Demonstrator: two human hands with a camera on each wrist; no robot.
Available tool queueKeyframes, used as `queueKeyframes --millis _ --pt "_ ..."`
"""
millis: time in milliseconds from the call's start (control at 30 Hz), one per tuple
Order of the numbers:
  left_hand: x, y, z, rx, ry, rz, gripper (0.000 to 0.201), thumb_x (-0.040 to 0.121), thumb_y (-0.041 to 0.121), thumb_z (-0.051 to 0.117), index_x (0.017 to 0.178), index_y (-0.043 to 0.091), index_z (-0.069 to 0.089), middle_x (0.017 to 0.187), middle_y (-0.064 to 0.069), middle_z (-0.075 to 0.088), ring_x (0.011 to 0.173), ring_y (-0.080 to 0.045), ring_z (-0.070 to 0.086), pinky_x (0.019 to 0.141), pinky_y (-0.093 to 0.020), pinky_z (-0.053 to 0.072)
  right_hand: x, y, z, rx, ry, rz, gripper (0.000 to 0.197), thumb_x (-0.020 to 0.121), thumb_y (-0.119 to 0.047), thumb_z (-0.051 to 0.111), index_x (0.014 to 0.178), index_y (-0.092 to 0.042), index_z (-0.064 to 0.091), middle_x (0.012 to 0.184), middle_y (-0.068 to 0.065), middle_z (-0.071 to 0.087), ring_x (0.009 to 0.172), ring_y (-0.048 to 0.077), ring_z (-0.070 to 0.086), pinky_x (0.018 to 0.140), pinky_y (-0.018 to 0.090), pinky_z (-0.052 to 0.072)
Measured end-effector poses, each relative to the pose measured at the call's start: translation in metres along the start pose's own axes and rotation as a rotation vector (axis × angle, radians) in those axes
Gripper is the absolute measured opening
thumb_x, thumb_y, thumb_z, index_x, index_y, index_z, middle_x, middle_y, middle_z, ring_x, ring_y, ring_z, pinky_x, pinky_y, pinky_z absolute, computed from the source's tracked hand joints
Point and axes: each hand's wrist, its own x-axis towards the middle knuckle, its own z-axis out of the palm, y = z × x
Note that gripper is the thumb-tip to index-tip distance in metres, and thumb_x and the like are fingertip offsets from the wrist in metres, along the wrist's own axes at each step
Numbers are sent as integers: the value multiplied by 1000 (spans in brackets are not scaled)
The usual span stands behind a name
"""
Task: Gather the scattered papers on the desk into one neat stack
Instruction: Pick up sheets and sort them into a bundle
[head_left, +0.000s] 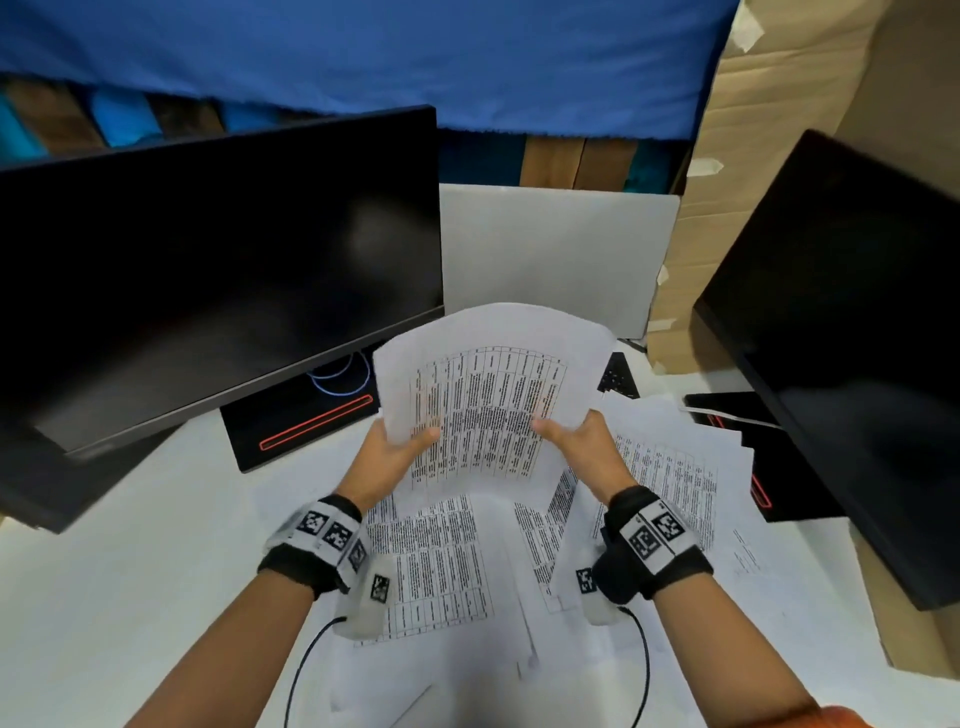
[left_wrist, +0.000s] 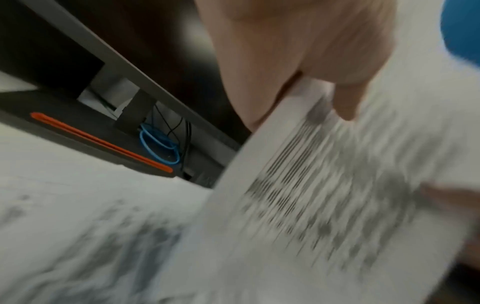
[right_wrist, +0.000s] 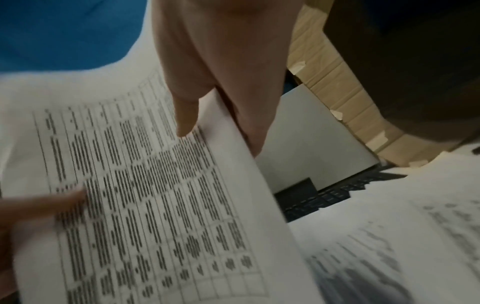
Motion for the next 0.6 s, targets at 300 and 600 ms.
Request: queueKeyframes --millis 300,600 --pt "-10 -20 -14 89 126 36 23 90 18 50 112 23 51 82 5 58 73 -1 60 66 -13 49 -4 109 -104 -577 250 743 87 78 -43 67 144 -10 20 153 21 16 139 40 19 114 51 22" --pt "-18 -26 -20 124 155 -45 24 86 25 55 106 11 58 79 -20 58 76 -31 58 72 -45 52 -15 152 -124 -778 382 940 123 62 -61 71 146 -10 -2 148 25 19 136 39 21 109 49 27"
